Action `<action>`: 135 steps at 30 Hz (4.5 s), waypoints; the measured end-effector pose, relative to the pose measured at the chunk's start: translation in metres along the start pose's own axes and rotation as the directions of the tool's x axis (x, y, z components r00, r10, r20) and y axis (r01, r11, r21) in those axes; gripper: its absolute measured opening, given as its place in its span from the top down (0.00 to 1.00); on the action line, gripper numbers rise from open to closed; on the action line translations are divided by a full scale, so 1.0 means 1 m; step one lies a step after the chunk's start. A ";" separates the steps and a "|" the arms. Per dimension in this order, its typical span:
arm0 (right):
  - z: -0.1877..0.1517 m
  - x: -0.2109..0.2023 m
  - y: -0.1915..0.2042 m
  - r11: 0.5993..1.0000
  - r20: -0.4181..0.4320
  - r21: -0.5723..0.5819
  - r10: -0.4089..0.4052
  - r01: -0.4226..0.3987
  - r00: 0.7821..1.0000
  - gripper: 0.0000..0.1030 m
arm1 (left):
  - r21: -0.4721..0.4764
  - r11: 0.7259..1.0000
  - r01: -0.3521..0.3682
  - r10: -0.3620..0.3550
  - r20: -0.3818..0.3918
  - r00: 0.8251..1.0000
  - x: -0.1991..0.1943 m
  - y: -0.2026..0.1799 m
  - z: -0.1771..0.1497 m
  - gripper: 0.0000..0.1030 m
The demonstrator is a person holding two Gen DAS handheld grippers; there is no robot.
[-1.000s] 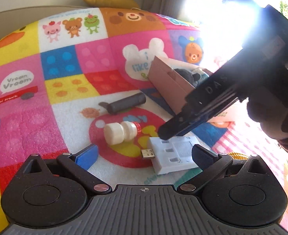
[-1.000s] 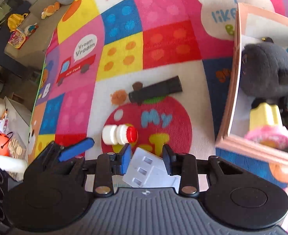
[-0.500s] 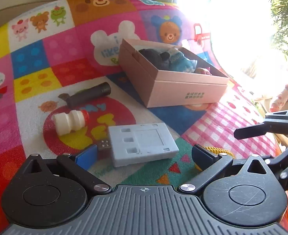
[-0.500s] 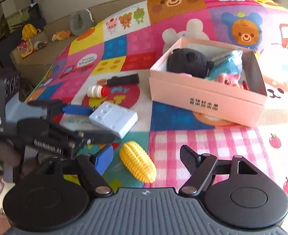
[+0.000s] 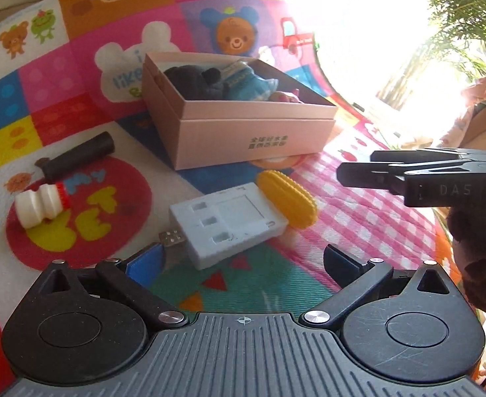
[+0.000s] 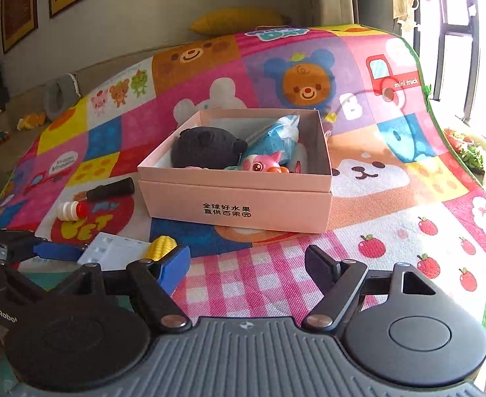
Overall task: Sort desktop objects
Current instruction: 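Set the corn toy on the mat beside the box and open the right gripper, then grasp the black cylinder with the right gripper and set it beside the corn, then grasp the white bottle with the left gripper, then carry the white bottle toward the card reader and lower it with the left gripper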
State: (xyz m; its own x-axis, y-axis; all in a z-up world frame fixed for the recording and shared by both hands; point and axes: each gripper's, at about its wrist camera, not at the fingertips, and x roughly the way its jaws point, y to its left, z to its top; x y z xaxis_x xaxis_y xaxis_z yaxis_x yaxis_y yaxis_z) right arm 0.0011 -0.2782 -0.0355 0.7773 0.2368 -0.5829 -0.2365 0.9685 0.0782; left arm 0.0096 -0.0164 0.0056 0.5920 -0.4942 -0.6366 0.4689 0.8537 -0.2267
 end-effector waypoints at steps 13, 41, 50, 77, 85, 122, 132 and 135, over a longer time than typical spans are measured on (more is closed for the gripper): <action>-0.023 0.019 0.016 0.998 -0.077 -0.057 0.007 -0.012 0.997 0.48 | -0.128 0.967 -0.219 0.223 0.014 0.975 -0.024 0.042 -0.003 0.00; 0.089 0.120 0.194 0.947 -0.157 -0.257 0.157 -0.194 0.975 0.22 | -0.360 0.825 -0.435 0.508 0.134 0.851 -0.071 0.129 -0.022 0.00; 0.096 0.188 0.196 0.962 -0.389 -0.207 0.086 -0.178 0.917 0.28 | -0.428 0.839 -0.335 0.440 0.173 0.881 -0.075 0.139 -0.029 0.00; 0.013 0.011 -0.023 0.990 -0.043 0.138 -0.005 0.010 0.999 0.15 | -0.127 0.923 -0.362 0.376 0.109 0.920 -0.020 0.032 0.012 0.00; 0.040 0.061 -0.051 0.961 0.010 0.275 0.014 -0.016 1.000 0.08 | -0.143 0.881 -0.452 0.464 0.071 0.883 -0.026 0.048 0.004 0.00; -0.037 -0.011 0.005 0.996 0.100 0.066 -0.062 0.056 0.993 0.02 | 0.088 0.832 -0.547 0.540 0.097 0.836 -0.010 0.060 0.021 0.50; -0.037 -0.009 0.002 0.995 0.087 0.079 -0.065 0.058 0.994 0.01 | -0.115 0.979 -0.169 0.186 0.167 0.968 -0.047 0.008 0.013 0.50; -0.036 -0.008 0.002 0.995 0.085 0.080 -0.069 0.063 0.994 0.00 | -0.145 0.988 -0.048 0.070 0.147 0.987 -0.041 -0.012 -0.001 0.50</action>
State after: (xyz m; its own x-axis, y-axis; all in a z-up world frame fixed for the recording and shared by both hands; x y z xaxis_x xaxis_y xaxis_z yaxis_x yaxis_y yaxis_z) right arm -0.0267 -0.2812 -0.0598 0.8387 0.1749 -0.5158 -0.1403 0.9845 0.1057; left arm -0.0212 -0.0063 0.0339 0.7133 -0.4524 -0.5353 0.3401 0.8912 -0.3000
